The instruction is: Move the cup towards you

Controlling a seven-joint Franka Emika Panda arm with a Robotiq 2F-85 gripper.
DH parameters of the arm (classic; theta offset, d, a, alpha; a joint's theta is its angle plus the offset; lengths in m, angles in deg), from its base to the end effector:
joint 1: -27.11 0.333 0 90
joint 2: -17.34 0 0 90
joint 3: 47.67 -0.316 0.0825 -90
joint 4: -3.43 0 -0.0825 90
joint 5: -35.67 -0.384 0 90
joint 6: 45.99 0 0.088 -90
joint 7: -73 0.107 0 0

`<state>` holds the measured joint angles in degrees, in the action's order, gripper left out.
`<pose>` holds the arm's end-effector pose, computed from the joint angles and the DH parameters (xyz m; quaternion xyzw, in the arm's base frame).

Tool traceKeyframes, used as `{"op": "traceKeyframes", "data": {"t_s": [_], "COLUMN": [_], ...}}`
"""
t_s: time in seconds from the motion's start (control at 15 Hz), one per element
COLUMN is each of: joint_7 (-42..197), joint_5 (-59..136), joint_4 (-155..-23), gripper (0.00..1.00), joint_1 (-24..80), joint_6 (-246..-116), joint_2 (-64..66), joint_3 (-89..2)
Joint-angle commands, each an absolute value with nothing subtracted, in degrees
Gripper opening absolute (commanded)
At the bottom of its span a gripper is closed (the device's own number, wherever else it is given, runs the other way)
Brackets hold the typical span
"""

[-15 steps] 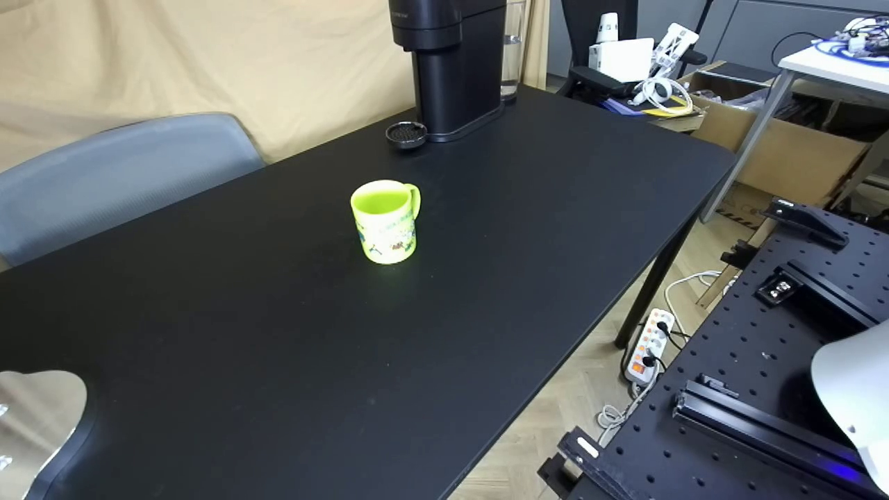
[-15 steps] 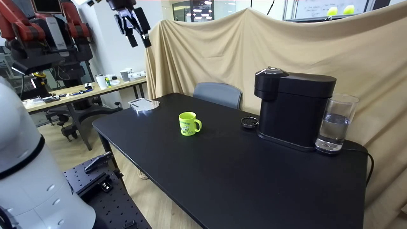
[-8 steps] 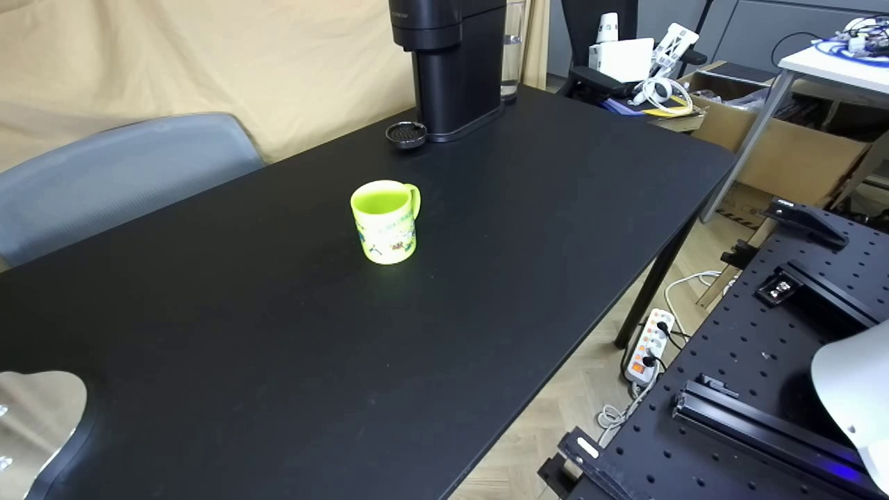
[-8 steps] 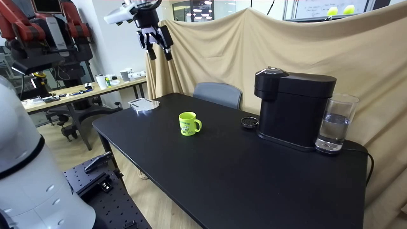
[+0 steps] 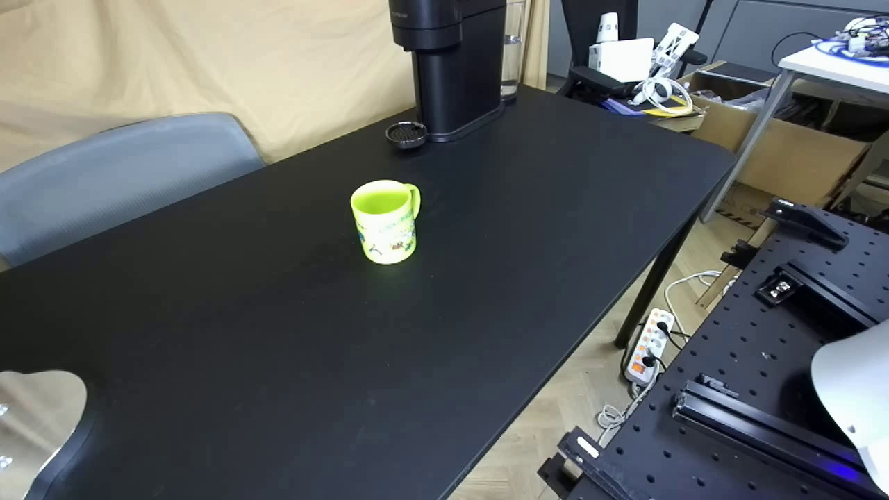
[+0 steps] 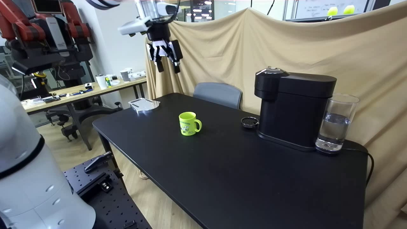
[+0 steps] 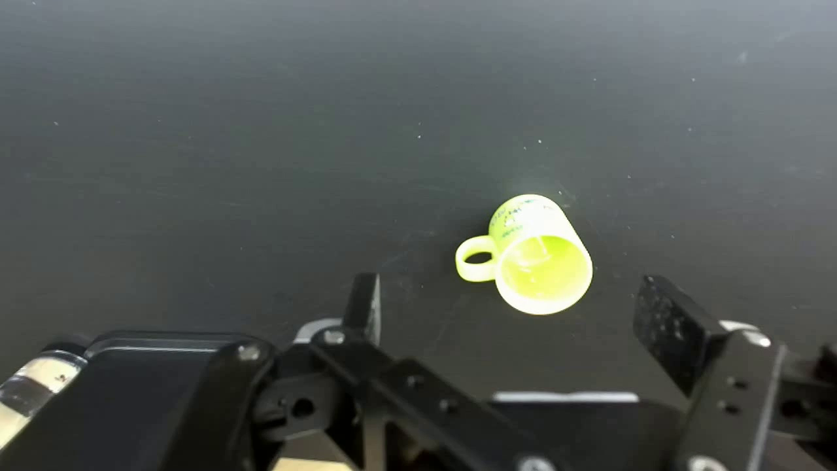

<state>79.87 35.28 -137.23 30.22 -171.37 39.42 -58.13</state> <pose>0.4224 0.1044 0.4470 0.9966 0.0519 0.0609 0.0211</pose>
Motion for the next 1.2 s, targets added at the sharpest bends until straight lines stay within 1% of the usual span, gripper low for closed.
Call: {"op": "traceKeyframes", "data": {"t_s": [0.0,0.2,0.27,0.4,0.73,0.93,1.13], "joint_7": [75.8,74.4,74.7,74.4,71.6,77.0,79.2], "joint_5": [38.4,38.4,37.6,37.7,42.7,50.7,53.4], "joint_4": [-128.6,-124.6,-129.5,-127.0,-123.2,-120.7,-117.6], "gripper": [1.0,1.0,1.0,1.0,1.0,1.0,1.0], "joint_1": [30.0,30.6,30.9,30.9,32.1,33.9,35.8], "joint_6": [-169.2,-167.4,-170.4,-169.9,-166.6,-172.0,-177.6], "joint_2": [25.3,17.2,22.5,17.8,12.5,7.9,2.2], "joint_3": [-55.9,-55.0,-54.8,-54.7,-55.3,-55.3,-55.1]}}
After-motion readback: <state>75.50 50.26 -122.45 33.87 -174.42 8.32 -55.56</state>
